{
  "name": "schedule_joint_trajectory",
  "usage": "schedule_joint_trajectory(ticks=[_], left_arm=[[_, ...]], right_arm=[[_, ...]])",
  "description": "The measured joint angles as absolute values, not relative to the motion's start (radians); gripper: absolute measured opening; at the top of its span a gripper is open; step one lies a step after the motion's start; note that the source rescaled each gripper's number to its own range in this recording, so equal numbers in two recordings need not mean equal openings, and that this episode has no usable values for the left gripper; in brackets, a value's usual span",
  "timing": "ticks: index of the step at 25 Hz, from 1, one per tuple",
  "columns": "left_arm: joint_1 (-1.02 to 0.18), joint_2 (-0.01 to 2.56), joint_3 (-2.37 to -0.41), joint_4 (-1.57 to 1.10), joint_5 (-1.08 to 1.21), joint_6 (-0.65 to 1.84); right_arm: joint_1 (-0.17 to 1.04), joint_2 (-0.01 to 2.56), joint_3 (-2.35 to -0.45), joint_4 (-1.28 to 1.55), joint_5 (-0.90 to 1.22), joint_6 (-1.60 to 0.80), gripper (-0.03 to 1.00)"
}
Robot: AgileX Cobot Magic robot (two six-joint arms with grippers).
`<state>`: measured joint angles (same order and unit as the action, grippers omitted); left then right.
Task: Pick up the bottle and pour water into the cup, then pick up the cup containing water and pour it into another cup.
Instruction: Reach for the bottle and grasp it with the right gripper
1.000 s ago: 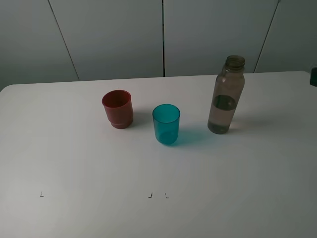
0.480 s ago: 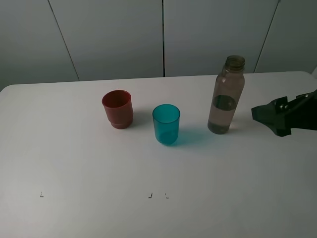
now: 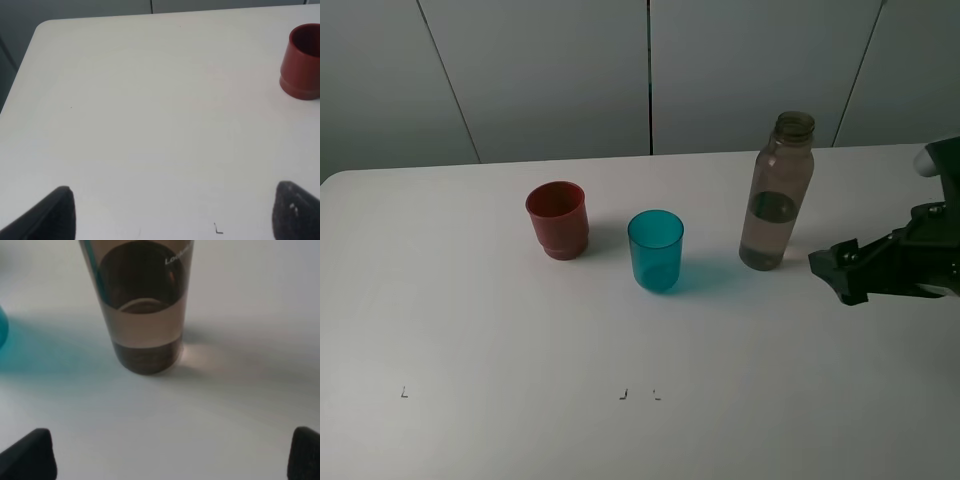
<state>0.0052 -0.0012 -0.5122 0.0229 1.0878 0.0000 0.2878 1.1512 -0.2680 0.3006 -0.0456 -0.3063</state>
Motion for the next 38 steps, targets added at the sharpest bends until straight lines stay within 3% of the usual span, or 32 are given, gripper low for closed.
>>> schedule_joint_trajectory(ticks=[8, 21, 38], left_arm=[[0.005, -0.001, -0.512, 0.023, 1.088, 0.000], [0.005, -0.001, -0.512, 0.023, 1.088, 0.000], [0.005, -0.001, -0.512, 0.023, 1.088, 0.000]], right_arm=[[0.384, 1.323, -0.257, 0.249, -0.272, -0.247, 1.00], [0.388, 1.587, -0.257, 0.163, -0.680, -0.014, 1.00], [0.388, 1.794, -0.342, 0.150, -0.856, 0.017, 1.00]])
